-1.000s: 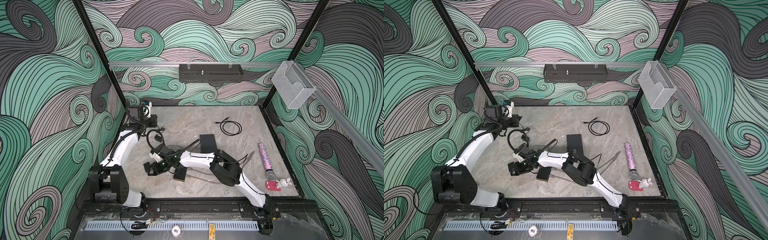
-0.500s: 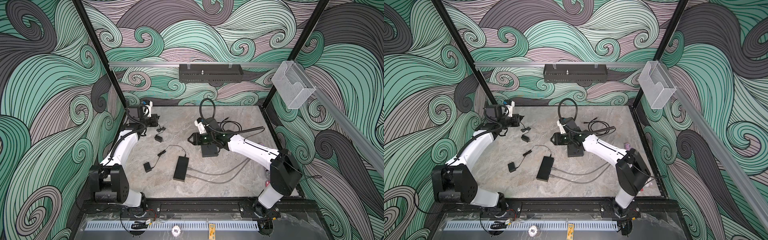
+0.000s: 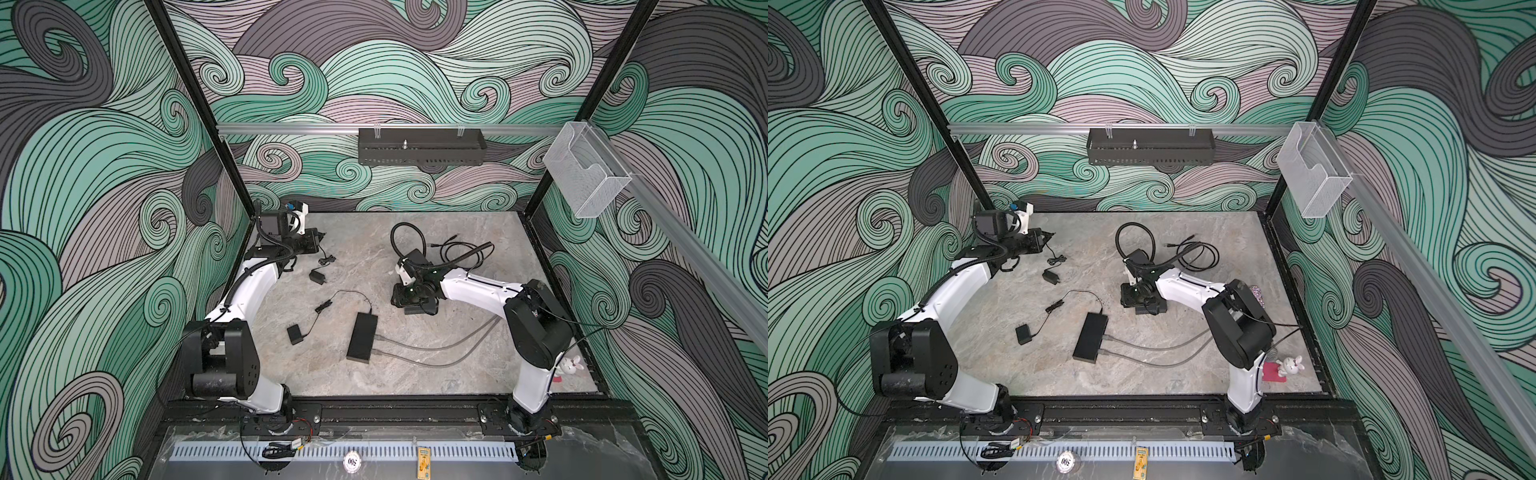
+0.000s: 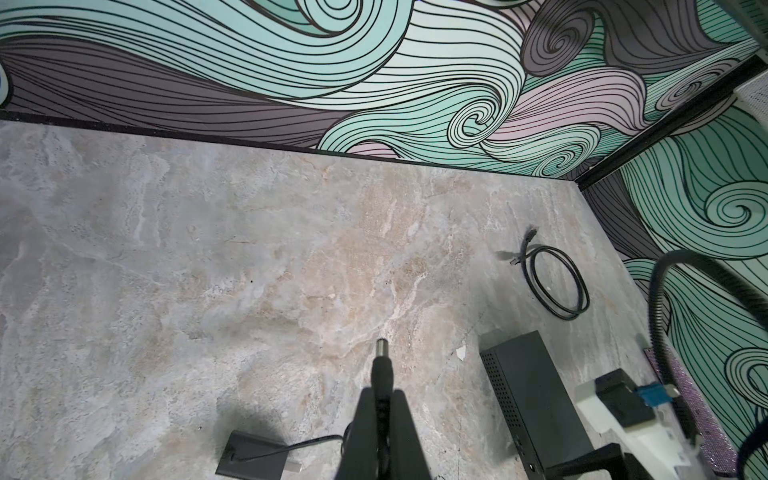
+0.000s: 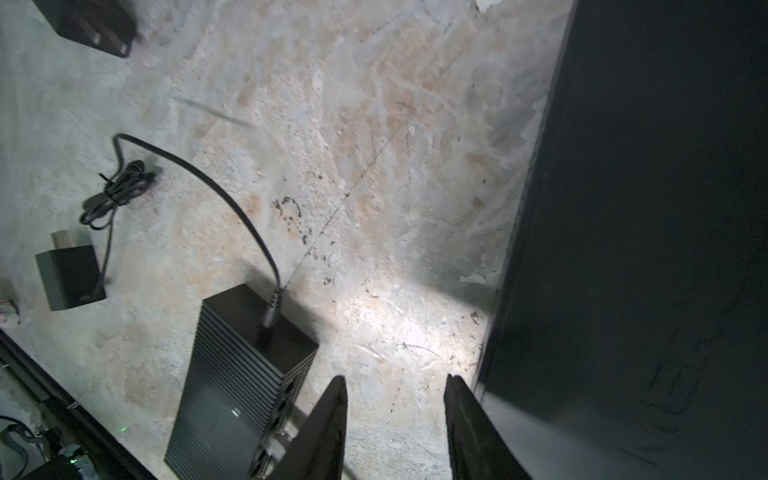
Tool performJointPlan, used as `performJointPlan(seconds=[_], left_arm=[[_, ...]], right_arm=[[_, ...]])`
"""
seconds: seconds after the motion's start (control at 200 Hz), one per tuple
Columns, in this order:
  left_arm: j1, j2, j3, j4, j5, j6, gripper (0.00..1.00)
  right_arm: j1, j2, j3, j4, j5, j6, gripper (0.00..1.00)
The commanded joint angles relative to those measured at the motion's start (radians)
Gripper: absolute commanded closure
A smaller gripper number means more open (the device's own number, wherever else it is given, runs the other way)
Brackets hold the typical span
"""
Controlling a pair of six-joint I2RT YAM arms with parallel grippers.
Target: Insert the plug into the switch port
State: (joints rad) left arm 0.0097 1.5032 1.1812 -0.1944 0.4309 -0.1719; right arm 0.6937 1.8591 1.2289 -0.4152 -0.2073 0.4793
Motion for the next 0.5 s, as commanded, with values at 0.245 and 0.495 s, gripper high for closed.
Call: performJointPlan(seconds=[0.245, 0.495], left_arm=[[-0.080, -0.017, 0.020, -0.035, -0.027, 0.073, 1.00], [-0.097, -0.024, 0.024, -0.052, -0.035, 0.092, 1.00]], right_arm=[[0.001, -0.038, -0.061, 0.024, 0.068, -0.012, 0.57], [0.009, -0.055, -0.083, 0.144, -0.076, 0.011, 0.59]])
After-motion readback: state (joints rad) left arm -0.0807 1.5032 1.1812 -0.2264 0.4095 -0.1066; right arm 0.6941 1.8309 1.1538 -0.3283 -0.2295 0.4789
